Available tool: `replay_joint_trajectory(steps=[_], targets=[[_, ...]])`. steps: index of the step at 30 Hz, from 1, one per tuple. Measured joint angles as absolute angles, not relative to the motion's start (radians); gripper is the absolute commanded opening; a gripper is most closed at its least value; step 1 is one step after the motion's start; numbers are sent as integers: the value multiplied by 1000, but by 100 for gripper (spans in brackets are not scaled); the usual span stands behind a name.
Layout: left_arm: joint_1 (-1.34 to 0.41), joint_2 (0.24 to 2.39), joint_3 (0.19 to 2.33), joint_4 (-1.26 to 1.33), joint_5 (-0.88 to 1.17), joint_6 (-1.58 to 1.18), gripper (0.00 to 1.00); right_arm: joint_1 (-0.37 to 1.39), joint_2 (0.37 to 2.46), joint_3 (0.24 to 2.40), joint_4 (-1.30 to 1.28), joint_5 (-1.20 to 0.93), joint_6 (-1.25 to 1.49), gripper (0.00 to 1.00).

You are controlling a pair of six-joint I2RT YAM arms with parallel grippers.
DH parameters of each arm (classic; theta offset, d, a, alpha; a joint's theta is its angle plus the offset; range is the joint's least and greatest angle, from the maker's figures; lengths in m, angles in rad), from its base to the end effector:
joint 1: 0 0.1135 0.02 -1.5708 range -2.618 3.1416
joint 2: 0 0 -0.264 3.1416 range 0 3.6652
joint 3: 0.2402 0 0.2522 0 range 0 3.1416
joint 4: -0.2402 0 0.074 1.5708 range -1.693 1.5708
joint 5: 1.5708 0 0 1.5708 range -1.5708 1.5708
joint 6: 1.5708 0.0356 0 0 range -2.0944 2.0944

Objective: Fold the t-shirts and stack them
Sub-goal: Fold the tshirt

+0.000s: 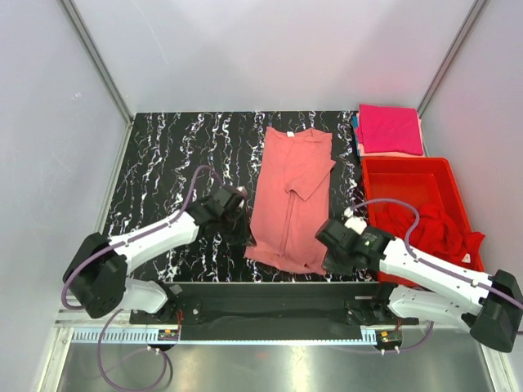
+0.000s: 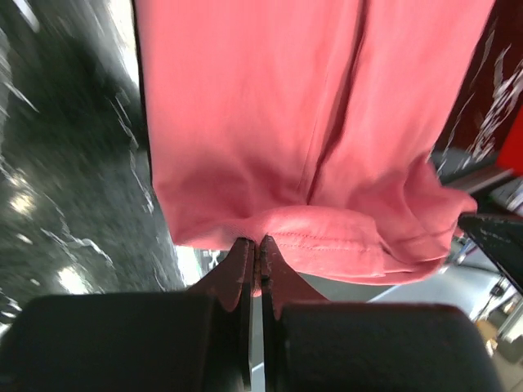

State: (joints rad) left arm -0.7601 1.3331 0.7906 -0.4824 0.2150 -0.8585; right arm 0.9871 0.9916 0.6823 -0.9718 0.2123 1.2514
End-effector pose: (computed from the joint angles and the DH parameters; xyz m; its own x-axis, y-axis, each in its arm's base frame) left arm 0.1796 -0.1813 0.2020 -0.9751 -0.0933 -0.2013 0.0236 0.8586 -0.5121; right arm 0.0934 0.1279 0.2128 -0.9088 0.3081 -0.2814 0.2557 0.9441 0.2078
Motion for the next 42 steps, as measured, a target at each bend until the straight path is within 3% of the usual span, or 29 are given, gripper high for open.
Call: replay_joint_trajectory(steps=[13,29,42], targets=[[-598,1553,1058,-485,271,-726,0,613,1189,852,-838,161,841,0],[-464,1839,1385,-508,348,-617,0,403,1492,1101,-732,140,540,0],[-412,1993,1571,-530,366,-594,0,343,1674,1263,-677,102,402,0]])
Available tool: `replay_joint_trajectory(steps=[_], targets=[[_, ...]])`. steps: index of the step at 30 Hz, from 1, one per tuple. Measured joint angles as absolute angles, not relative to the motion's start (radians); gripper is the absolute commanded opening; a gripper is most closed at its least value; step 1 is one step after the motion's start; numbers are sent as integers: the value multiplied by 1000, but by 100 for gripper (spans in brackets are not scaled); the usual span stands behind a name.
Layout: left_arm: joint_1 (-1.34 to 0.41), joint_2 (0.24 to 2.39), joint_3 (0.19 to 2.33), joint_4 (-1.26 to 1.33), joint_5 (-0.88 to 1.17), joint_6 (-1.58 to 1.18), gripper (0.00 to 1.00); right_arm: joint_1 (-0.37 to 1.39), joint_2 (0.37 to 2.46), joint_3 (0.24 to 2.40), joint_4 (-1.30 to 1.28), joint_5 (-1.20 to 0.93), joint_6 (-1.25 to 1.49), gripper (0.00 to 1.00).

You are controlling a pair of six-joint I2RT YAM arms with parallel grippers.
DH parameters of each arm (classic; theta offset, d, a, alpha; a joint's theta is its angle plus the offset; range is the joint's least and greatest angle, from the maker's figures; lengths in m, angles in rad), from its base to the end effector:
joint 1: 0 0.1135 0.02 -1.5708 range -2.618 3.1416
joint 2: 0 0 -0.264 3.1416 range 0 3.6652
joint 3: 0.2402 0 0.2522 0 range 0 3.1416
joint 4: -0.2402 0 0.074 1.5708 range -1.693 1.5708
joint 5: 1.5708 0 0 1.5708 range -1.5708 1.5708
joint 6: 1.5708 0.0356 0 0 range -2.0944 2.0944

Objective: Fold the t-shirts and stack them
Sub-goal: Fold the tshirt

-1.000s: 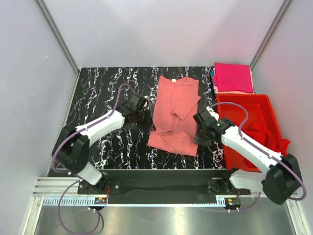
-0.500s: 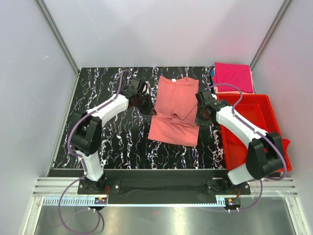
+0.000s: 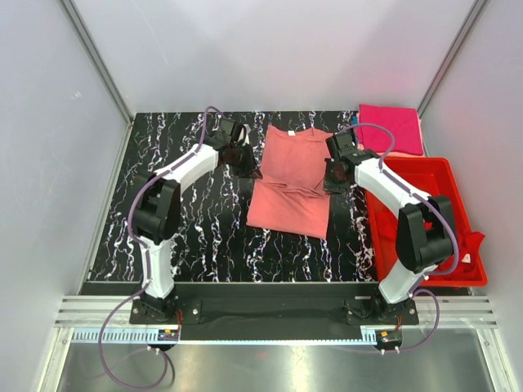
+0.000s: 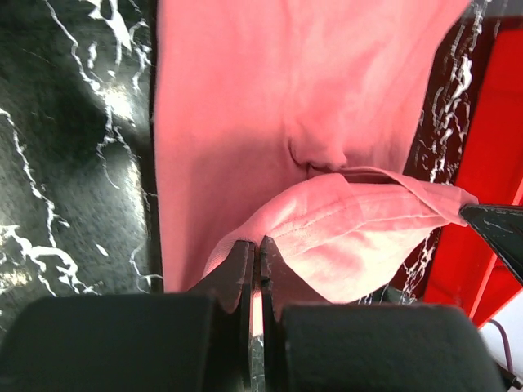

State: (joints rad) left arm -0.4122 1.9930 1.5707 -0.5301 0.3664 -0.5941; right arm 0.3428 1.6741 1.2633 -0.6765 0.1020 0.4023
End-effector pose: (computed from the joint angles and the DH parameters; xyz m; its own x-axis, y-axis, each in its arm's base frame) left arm 0.3965 -0.1873 0.2213 -0.9345 -0.1617 -0.3170 0.0497 0.8226 -0.5664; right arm 0.3277 0.1131 0.2364 -0.8808 0.0992 -0.4631 0.0598 0.9933 0.0991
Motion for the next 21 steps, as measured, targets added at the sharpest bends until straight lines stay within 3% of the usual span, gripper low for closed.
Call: replay_joint_trajectory(steps=[5,6,8,10,12,15,18,21], targets=[[-402,2046,1608,-523,385,-585,0,324,1719,1280,-669,84,380,0],[-400,2054,1613,-521,387,-584,3,320,1730,1287,-668,84,376,0],[-399,2072,1629,-522,390,-584,20,315,1748,1298,-662,84,369,6],[-398,2090,1644,-523,389,-583,26,309,1766,1305,-651,84,361,10],[-396,2105,1660,-524,389,-580,33,303,1779,1310,-648,84,359,21],[-385,2120,1680,-524,390,-577,35,289,1811,1349,-653,86,355,29],[-362,2120,1693,-519,385,-583,46,276,1842,1421,-657,91,353,32],[-342,2095,1682,-520,330,-599,50,270,1842,1456,-658,93,355,32]])
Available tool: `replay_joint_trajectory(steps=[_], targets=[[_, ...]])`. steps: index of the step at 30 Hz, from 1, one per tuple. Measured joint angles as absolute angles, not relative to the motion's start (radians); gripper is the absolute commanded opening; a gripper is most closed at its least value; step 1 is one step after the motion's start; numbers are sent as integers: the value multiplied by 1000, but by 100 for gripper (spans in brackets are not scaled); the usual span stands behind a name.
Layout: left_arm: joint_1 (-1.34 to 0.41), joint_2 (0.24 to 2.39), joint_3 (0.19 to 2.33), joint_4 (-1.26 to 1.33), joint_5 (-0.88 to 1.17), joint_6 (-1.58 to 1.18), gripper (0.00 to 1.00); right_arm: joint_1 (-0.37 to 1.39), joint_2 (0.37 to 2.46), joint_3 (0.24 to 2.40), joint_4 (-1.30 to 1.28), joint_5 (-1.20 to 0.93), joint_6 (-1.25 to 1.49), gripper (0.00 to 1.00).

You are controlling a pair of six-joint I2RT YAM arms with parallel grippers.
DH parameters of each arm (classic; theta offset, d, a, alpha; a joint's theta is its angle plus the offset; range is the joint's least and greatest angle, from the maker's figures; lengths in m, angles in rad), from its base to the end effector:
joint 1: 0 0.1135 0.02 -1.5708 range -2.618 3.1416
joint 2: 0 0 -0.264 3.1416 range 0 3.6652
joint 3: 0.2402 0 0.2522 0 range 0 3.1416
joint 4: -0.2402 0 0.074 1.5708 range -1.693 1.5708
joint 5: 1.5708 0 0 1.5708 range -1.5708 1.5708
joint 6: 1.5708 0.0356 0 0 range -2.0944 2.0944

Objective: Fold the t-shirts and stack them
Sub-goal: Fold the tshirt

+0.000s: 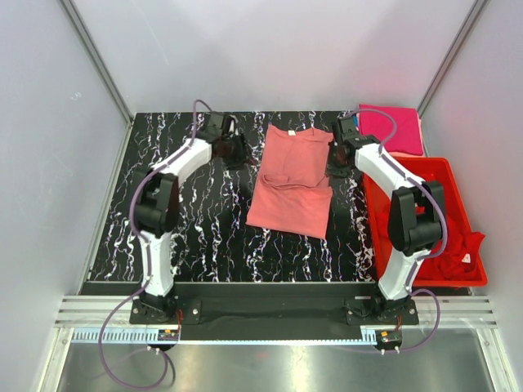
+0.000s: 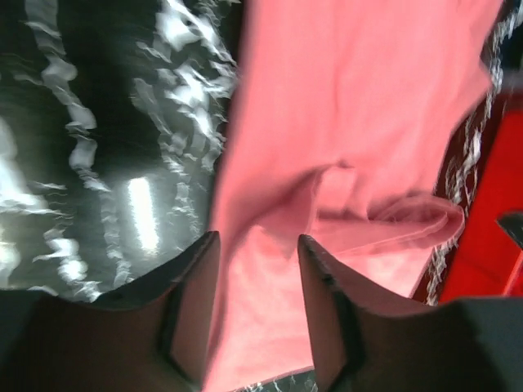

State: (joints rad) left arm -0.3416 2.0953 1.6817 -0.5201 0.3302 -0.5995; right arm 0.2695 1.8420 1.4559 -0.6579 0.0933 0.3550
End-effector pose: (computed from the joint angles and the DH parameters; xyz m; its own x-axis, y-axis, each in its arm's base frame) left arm 0.4340 -0.1665 0.2119 -0.9067 -0.2441 -0.3441 -0.0156 0.8345 -0.5508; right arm 0.3819 0.1020 0.2366 -0.8577 0.1221 -0.4994 0.0834 0.9916 0.0992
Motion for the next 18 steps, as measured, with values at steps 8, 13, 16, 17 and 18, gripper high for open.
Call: replay_joint_trajectory(steps=[8,13,16,17,18], targets=[[-364,1906,1522,-456,276,-541,56,266,1747,1340,-680,47,357,45],[-382,1916,1471,-398,355,-368,49,234,1720,1329,-687,-95,303,49],[-377,1916,1420,-388,357,-260,38,195,1720,1319,-686,-160,277,33],[-376,1916,1413,-392,362,-236,34,186,1720,1314,-687,-174,274,28],[-374,1919,1413,-404,377,-205,32,177,1722,1310,-689,-185,273,23]])
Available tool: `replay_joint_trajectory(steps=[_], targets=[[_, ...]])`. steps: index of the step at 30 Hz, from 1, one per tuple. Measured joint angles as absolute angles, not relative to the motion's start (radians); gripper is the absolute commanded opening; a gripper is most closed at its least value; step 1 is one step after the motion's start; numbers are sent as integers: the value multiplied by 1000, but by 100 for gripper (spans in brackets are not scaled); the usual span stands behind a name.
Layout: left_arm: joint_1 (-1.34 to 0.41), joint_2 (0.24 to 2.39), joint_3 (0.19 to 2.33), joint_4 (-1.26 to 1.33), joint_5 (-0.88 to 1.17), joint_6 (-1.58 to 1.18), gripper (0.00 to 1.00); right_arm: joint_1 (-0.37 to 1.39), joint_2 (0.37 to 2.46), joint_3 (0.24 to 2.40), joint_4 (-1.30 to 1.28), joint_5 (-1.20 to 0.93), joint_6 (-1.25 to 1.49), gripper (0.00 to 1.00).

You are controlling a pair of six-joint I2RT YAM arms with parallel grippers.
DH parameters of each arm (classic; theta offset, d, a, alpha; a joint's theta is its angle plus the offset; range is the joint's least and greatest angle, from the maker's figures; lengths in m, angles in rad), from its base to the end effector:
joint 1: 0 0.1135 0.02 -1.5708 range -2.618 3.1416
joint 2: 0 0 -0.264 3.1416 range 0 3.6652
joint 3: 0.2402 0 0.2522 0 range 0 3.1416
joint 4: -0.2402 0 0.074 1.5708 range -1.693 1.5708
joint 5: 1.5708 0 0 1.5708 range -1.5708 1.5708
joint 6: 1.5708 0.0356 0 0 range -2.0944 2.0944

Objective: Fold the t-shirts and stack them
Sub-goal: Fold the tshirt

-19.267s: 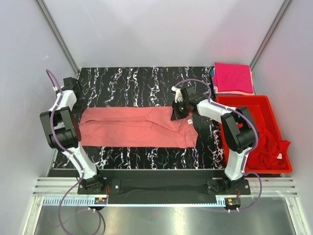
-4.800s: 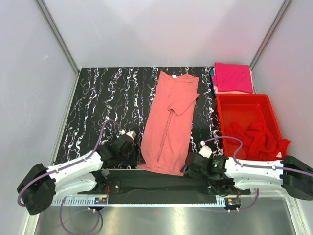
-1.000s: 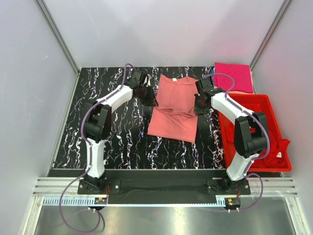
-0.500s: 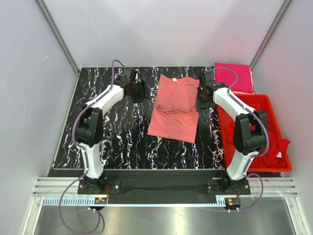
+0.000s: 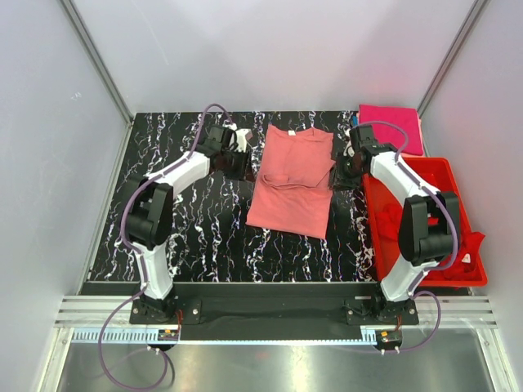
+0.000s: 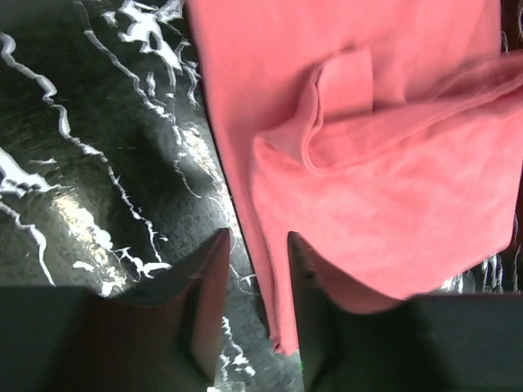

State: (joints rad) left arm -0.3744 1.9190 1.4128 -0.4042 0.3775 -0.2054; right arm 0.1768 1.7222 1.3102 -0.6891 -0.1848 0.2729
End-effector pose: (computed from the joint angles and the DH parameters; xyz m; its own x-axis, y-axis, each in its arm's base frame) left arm 0.3853 -0.1655 0.2108 -0.8318 0.1232 -0.5412 0.3889 0.8250 -0.4101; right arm 0.3509 0.0693 0.2342 -0.9140 0.1058 -0.3917 -0.0087 0.9600 0.2798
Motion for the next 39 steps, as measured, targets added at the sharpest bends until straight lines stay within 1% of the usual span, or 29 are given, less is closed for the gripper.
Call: replay_joint_trajectory(steps=[2,4,11,16,19,20,22,24,27,30,31,34,39], targets=[[-371,1927,1417,-410,429,-157,28,168,1734,1309,-688,-208,274,24],[-372,1949,1438,-423,476,-124,27,168,1751,1308,-683,-229,277,24],[-422,2051,1477,-457,512,-69,28,168,1789,1308,-677,-228,280,31],[-431,2114,1555,-477,517,-69,38,159,1806,1308,-676,-226,280,33],[-424,2138,1615,-468,508,-88,45,154,1806,1308,-666,-226,276,40],[-419,2141,1629,-457,504,-104,48,152,1806,1308,-659,-227,273,46],[-401,2140,1641,-419,503,-141,53,150,1806,1308,-644,-231,262,52],[-374,2140,1642,-376,503,-175,56,142,1806,1308,-624,-245,248,56],[-330,2140,1644,-359,501,-185,57,118,1815,1308,-594,-278,228,57],[-303,2140,1646,-366,504,-163,57,96,1834,1308,-583,-319,197,54],[-300,2140,1646,-369,508,-151,58,88,1844,1308,-580,-340,187,52],[-303,2140,1646,-384,519,-107,58,70,1879,1308,-565,-385,171,49],[-312,2156,1671,-429,549,-54,58,53,1931,1309,-553,-439,162,47]])
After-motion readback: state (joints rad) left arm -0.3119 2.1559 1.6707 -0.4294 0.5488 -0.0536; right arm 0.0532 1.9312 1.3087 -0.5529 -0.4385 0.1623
